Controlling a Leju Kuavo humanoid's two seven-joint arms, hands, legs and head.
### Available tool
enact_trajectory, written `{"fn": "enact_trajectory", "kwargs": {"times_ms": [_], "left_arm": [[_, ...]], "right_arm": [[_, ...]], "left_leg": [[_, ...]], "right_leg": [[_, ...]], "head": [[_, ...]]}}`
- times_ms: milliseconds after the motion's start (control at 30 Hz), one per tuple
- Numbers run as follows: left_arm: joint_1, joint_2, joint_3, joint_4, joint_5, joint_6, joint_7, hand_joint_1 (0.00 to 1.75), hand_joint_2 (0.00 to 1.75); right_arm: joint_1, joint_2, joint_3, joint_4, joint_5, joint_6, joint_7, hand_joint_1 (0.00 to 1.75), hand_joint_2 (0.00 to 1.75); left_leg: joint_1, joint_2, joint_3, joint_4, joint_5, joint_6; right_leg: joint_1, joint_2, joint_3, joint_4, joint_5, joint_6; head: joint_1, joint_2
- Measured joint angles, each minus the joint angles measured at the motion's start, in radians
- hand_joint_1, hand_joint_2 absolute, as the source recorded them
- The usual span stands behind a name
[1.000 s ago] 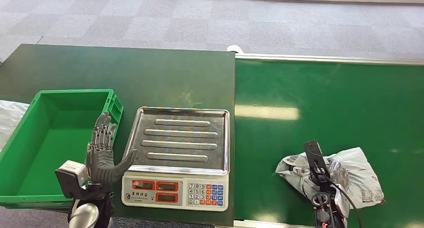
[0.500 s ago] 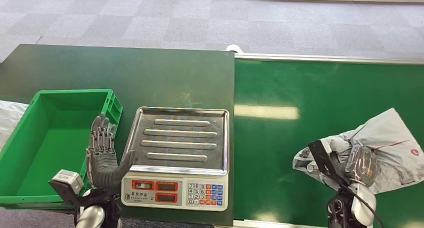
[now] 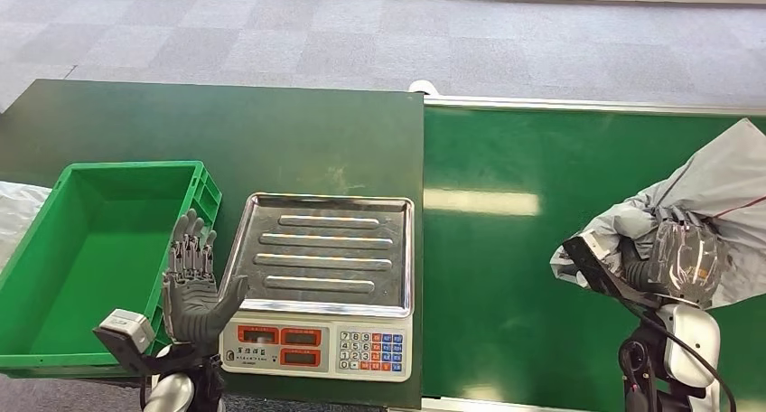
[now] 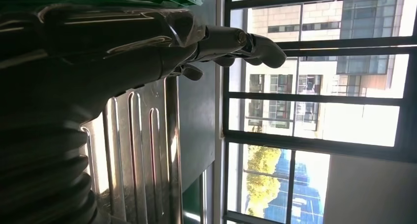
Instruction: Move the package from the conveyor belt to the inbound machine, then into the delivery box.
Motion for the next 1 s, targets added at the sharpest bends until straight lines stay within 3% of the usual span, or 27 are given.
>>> {"fn": "enact_trajectory", "kwargs": {"times_ms": [333, 667, 833, 1000], "left_arm": [[-0.002, 0.005, -0.019, 0.012, 0.013, -0.006, -0.004, 0.00, 1.75], [-0.016, 0.005, -0.029, 0.029, 0.013, -0.011, -0.004, 0.00, 1.75], [-0.044, 0.007, -0.040, 0.047, 0.011, -0.017, -0.004, 0.00, 1.75], [-0.080, 0.012, -0.049, 0.057, 0.009, -0.023, -0.004, 0.00, 1.75]], "right_arm": [[-0.129, -0.072, 0.100, -0.094, 0.069, 0.001, 0.008, 1.75, 1.75], [-0.200, -0.113, 0.184, -0.164, 0.038, -0.050, -0.035, 1.75, 1.75], [-0.256, -0.109, 0.279, -0.188, -0.064, -0.072, -0.090, 1.75, 1.75], [-0.287, -0.068, 0.373, -0.188, -0.154, -0.118, -0.125, 1.75, 1.75]], "left_leg": [[0.000, 0.000, 0.001, 0.000, 0.000, 0.000], [0.000, 0.000, 0.000, 0.000, 0.000, 0.000], [0.000, 0.000, 0.001, 0.000, 0.001, 0.001], [0.000, 0.000, 0.000, 0.000, 0.001, 0.001]], "right_leg": [[0.000, 0.000, 0.000, 0.000, 0.000, 0.000], [0.000, 0.000, 0.000, 0.000, 0.000, 0.000], [0.000, 0.000, 0.000, 0.000, 0.001, 0.000], [0.000, 0.000, 0.000, 0.000, 0.001, 0.000]], "head": [[0.000, 0.000], [0.000, 0.000], [0.000, 0.000], [0.000, 0.000]]}}
